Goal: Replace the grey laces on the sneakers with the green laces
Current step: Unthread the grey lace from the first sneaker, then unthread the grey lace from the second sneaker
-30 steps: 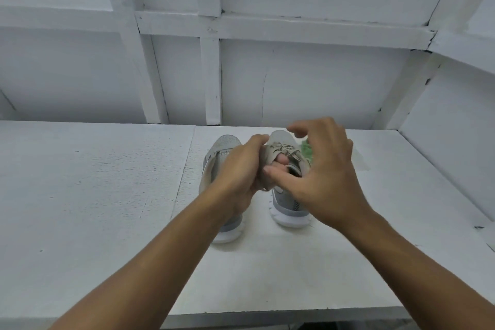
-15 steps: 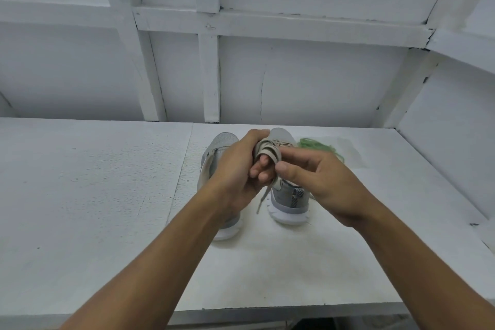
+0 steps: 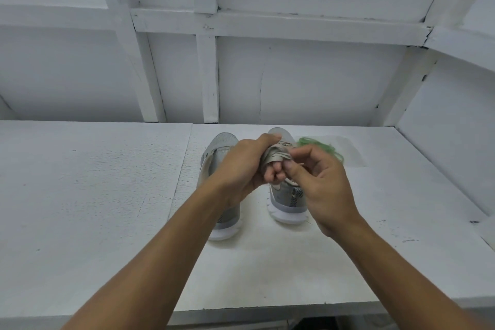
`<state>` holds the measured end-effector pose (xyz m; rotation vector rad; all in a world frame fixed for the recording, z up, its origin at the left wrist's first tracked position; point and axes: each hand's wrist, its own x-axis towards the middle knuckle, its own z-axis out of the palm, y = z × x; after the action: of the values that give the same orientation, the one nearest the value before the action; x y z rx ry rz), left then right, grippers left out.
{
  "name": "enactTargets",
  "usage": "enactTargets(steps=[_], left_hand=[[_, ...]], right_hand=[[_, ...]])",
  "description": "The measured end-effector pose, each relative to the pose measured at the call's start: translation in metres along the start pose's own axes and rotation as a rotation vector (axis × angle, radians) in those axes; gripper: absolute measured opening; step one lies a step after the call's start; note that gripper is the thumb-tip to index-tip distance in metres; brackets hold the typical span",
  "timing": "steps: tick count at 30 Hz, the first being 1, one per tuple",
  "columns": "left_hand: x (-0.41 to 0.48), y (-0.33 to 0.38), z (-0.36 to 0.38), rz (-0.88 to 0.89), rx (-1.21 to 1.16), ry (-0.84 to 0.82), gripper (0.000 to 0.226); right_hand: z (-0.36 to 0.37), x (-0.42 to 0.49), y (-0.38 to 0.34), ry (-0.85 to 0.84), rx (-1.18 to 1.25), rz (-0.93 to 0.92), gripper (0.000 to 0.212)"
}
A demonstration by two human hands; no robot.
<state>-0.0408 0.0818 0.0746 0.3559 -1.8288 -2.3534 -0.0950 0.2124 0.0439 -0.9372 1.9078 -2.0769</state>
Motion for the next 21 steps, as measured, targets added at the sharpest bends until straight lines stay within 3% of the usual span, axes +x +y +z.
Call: enactTargets(steps=[6,11,17,21], left_hand=[[0.02,-0.009,0.007,0.243,0.462,0.326,0.042],[0.031,-0.015,0.009,0.162,0.428,0.368,0.031],[0.044,-0.056,0.019,-0.037,0.457,0.363,0.056],[0.048,-0.076,0.019,-0.088,0.39,0.393,0.056]], right_hand=[[-0.008,0.004,0.006,0.165,-0.133,-0.037,0.016],[-0.039,0.017,0.005,0.258,-0.172,-0.025,0.021],[-0.095,0.032,0.028,0.411,-0.232,0.141,0.017],[-0.128,0.031,0.063,0.41,-0.303,0.337,0.013]])
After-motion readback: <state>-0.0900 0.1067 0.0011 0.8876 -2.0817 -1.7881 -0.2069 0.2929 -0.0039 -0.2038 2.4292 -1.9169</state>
